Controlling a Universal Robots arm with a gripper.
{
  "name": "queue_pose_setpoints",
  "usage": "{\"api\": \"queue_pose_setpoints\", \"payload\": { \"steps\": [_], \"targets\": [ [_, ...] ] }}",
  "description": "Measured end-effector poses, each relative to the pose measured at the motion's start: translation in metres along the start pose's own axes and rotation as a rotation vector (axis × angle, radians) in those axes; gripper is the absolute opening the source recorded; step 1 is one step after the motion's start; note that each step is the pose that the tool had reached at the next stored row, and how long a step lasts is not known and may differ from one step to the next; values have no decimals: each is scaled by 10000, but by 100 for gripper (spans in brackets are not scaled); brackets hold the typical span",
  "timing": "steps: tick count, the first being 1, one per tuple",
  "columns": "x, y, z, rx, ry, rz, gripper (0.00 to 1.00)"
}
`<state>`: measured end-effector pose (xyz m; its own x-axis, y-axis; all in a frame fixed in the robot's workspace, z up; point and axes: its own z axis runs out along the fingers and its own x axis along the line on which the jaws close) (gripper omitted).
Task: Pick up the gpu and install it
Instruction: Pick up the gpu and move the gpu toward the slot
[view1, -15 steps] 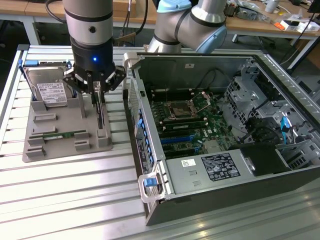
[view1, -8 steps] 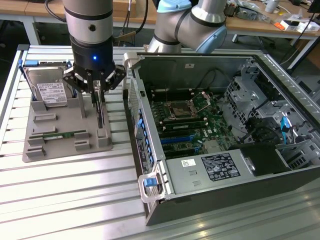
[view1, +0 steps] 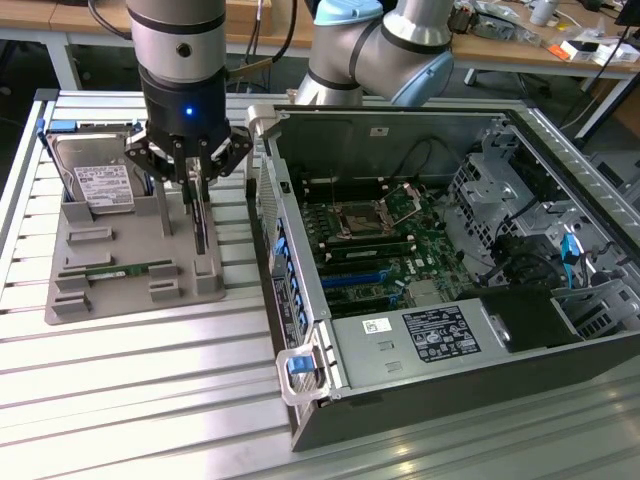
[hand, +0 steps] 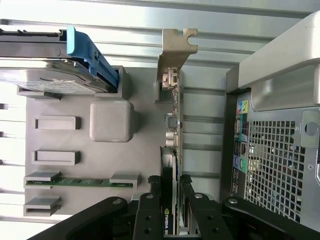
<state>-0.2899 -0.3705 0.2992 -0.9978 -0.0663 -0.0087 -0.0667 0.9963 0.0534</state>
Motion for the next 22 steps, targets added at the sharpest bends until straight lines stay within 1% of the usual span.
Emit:
{"api": "queue_pose_setpoints", "payload": {
  "steps": [3,22],
  "targets": [
    [0,2,-27,-1,-2,0,26],
    [-1,6,-102,-1,-1,0,26]
  ]
}}
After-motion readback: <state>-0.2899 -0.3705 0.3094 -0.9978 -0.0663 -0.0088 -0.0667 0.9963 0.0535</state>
